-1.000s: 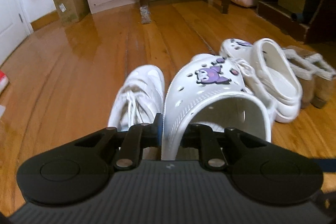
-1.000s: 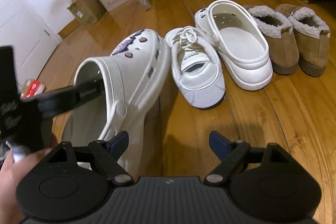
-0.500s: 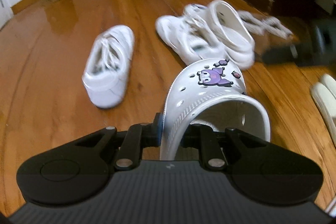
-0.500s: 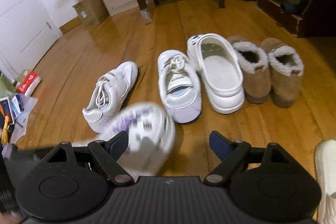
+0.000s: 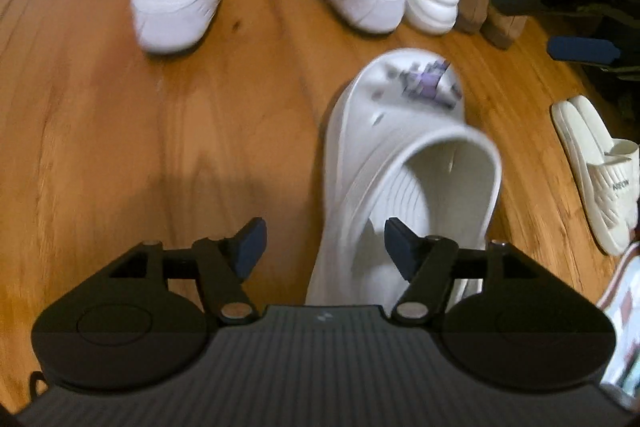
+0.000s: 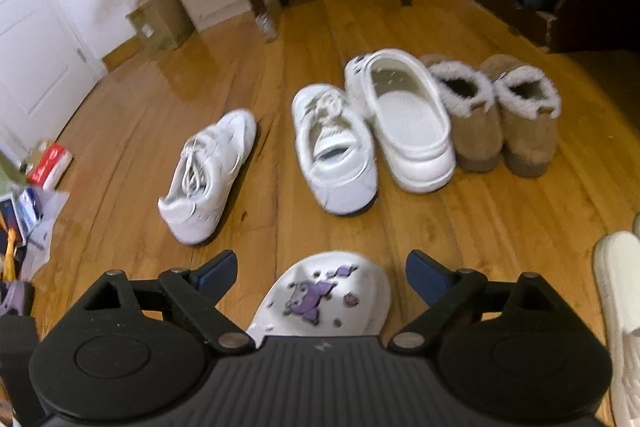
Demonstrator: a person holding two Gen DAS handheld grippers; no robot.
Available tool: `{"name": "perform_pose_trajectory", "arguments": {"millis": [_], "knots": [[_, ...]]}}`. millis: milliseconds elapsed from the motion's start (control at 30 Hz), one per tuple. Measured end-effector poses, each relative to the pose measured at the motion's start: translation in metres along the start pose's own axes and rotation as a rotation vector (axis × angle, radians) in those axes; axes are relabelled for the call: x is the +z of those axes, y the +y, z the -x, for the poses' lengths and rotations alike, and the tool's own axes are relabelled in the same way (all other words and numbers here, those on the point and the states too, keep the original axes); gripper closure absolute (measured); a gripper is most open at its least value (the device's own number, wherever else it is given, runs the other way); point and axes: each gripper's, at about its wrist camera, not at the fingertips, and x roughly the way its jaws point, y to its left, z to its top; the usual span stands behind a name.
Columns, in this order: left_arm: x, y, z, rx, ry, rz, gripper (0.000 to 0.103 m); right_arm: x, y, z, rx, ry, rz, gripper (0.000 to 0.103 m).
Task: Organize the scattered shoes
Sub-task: 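Lift the white Croc with the left gripper away from the row, then grasp the Croc with the right gripper while the left gripper opens and releases it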
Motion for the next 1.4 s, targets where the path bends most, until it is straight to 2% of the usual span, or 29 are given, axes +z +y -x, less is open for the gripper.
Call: {"name": "perform_pose_trajectory", "arguments": {"millis": [133,233,333,400,433,533,600,633,800,833,933,967,1033,1267,1400], "knots": [[-0.022,0.017,0.015,-0.051,0.043,0.045,0.033,-0.010,0.030,-0.002,0.005,0.031,0.157,0.011],[-0.030,0.022,0.019,-0.081,0.039,0.063,0.032,-0.020,0.046,-0.001,0.004,0.042,0.239,0.011],[-0.030,0.022,0.022,-0.098,0.054,0.067,0.032,-0.044,0.061,-0.003,-0.082,-0.001,0.390,0.011],[-0.029,0.020,0.031,-0.131,0.057,0.064,0.031,-0.068,0.056,-0.006,-0.192,-0.038,0.473,0.010],[-0.029,0.019,0.035,-0.148,0.056,0.061,0.027,-0.076,0.047,-0.004,-0.192,-0.034,0.445,0.015],[-0.030,0.017,0.032,-0.142,0.072,0.058,0.023,-0.091,0.033,0.011,-0.102,-0.087,0.365,0.017],[-0.030,0.015,0.029,-0.133,0.083,0.056,0.023,-0.095,0.036,0.018,-0.080,-0.121,0.391,0.018],[-0.030,0.014,0.027,-0.129,0.089,0.055,0.023,-0.096,0.037,0.018,-0.081,-0.128,0.410,0.020],[-0.033,0.012,0.026,-0.118,0.100,0.055,0.023,-0.098,0.057,0.000,-0.102,-0.094,0.615,0.044],[-0.033,0.012,0.027,-0.115,0.100,0.052,0.023,-0.098,0.061,-0.004,-0.107,-0.087,0.657,0.046],[-0.034,0.012,0.028,-0.101,0.097,0.049,0.023,-0.100,0.073,-0.016,-0.119,-0.066,0.778,0.061],[-0.034,0.012,0.028,-0.098,0.097,0.048,0.023,-0.099,0.073,-0.022,-0.123,-0.063,0.782,0.066],[-0.033,0.012,0.027,-0.096,0.099,0.049,0.023,-0.097,0.073,-0.035,-0.132,-0.057,0.788,0.066],[-0.033,0.016,0.026,-0.099,0.107,0.062,0.021,-0.095,0.065,-0.056,-0.188,-0.115,0.639,0.064],[-0.023,0.022,0.046,-0.103,0.055,0.045,0.021,-0.092,0.060,-0.061,-0.207,-0.132,0.542,0.066]]}}
